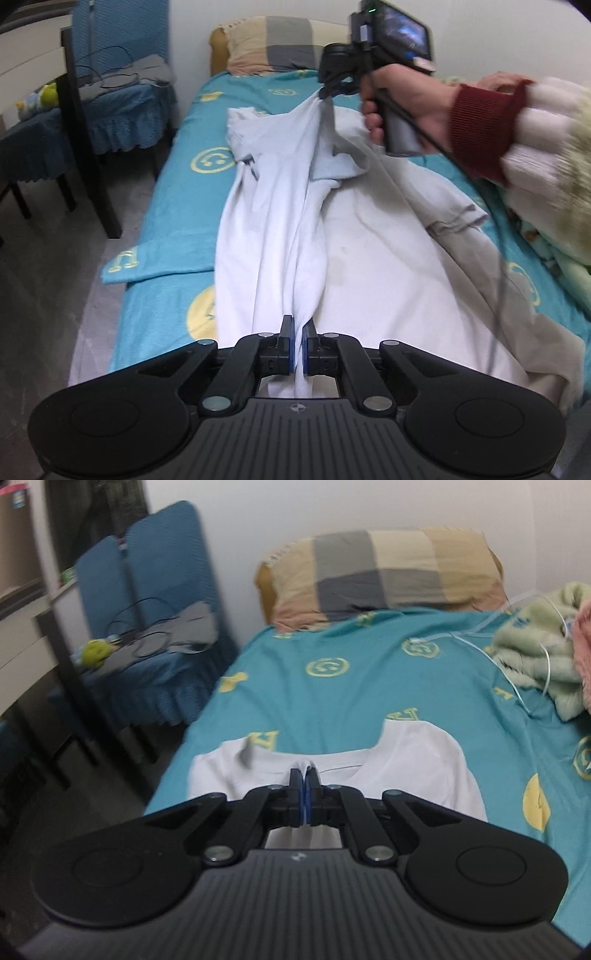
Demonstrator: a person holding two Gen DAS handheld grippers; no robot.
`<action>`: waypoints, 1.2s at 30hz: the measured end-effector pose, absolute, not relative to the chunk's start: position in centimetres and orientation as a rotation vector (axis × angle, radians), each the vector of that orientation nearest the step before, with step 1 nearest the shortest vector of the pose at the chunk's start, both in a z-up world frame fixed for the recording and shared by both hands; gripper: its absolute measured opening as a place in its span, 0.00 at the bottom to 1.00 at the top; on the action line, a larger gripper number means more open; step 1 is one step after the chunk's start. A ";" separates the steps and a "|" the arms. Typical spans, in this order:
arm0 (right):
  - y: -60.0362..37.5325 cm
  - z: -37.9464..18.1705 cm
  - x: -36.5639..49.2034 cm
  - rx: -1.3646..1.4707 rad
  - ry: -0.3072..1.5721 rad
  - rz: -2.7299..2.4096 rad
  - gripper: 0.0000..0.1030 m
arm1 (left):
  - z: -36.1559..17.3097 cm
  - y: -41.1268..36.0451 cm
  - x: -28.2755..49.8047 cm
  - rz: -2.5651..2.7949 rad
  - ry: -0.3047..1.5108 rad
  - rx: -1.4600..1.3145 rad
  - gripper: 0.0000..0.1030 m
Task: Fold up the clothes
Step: 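Grasp the T-shirt collar with the right tool while the left tool holds the hem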
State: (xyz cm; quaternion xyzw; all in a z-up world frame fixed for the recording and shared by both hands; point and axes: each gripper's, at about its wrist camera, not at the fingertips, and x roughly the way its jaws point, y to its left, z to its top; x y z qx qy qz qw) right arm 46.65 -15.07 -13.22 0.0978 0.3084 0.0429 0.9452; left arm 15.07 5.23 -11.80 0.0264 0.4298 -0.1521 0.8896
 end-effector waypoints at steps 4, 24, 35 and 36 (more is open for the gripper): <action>-15.9 -15.5 48.3 0.222 0.679 0.055 0.06 | -12.8 5.0 15.6 -0.314 0.922 0.064 0.04; -18.4 -19.4 34.4 0.678 0.801 0.118 0.53 | -13.3 5.0 16.2 -0.250 0.943 0.073 0.05; -22.1 -19.6 33.5 0.695 0.733 -0.032 0.05 | -12.6 6.4 16.2 -0.383 0.958 -0.117 0.04; -22.6 -20.1 33.4 0.694 0.746 -0.032 0.05 | -12.8 6.2 16.3 -0.380 0.964 -0.108 0.05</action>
